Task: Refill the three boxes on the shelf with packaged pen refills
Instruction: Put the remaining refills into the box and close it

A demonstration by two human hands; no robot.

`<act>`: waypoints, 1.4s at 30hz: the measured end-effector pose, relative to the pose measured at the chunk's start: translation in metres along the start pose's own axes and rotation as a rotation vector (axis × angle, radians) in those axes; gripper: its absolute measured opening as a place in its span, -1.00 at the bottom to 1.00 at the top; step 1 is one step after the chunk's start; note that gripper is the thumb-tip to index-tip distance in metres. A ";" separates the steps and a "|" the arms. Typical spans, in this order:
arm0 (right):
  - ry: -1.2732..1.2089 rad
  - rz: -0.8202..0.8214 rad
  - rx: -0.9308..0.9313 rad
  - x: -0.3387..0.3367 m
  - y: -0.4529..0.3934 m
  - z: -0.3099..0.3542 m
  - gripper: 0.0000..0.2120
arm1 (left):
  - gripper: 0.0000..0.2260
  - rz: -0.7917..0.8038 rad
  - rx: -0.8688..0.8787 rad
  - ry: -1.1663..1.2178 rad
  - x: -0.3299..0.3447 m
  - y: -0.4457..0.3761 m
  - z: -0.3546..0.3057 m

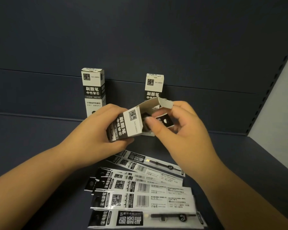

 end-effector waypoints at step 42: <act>0.589 0.651 0.327 0.053 0.009 -0.063 -0.38 | -0.55 -0.069 -0.086 0.027 -0.005 0.001 -0.002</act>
Point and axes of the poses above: each hand's wrist, its own y-axis away from the middle knuckle, its own x-axis out of the palm, z = x × y, the point moved 8 cm from there along -y, towards the middle knuckle, and after that the axes turned 11 degrees about z, right-handed, at the moved point
